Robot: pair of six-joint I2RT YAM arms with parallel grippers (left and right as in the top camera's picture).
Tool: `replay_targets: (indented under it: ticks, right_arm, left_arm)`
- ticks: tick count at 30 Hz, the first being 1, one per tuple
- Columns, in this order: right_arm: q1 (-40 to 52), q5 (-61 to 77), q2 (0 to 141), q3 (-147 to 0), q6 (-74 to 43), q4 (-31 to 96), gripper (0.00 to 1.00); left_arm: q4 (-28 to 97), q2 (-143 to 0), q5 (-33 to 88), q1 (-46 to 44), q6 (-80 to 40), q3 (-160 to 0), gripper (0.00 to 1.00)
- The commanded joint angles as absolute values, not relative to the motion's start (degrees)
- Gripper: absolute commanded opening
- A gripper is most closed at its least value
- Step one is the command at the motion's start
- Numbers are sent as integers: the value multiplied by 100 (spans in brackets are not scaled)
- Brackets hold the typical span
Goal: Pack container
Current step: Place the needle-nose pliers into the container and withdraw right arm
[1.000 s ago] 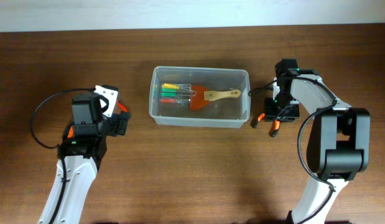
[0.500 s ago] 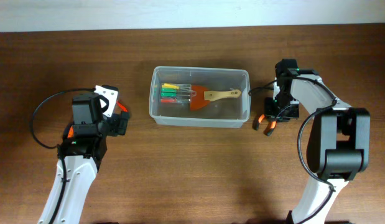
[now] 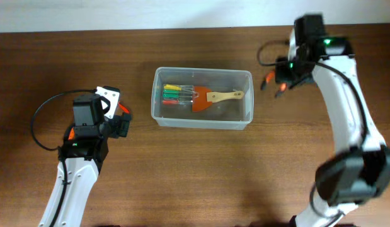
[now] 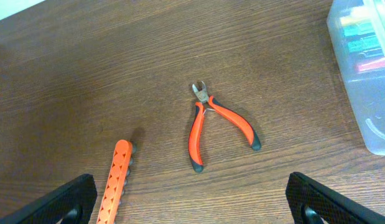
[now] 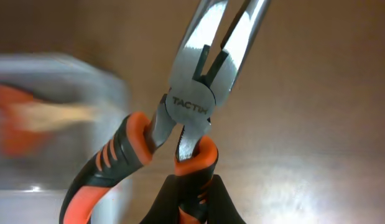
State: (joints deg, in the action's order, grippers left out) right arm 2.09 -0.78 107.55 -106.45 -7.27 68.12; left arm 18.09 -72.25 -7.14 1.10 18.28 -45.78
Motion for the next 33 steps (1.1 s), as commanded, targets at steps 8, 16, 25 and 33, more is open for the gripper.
replay_targets:
  ticks: [8,16,25,33]
  right_arm:
    - [2432,-25,10309,-11485,2110,6794,4]
    - [2853,276,11124,-11437,5087,6766,4]
    - [2856,1190,12248,-11437,7548,6431,4]
    - [2974,2016,12982,-11437,7605,5887,4]
  left_arm:
    - [1813,-7242,-755,145,1896,-4698,99]
    - [1813,-7242,-755,145,1896,-4698,99]
    - [1813,-7242,-755,145,1896,-4698,99]
    - [1813,-7242,-755,145,1896,-4698,99]
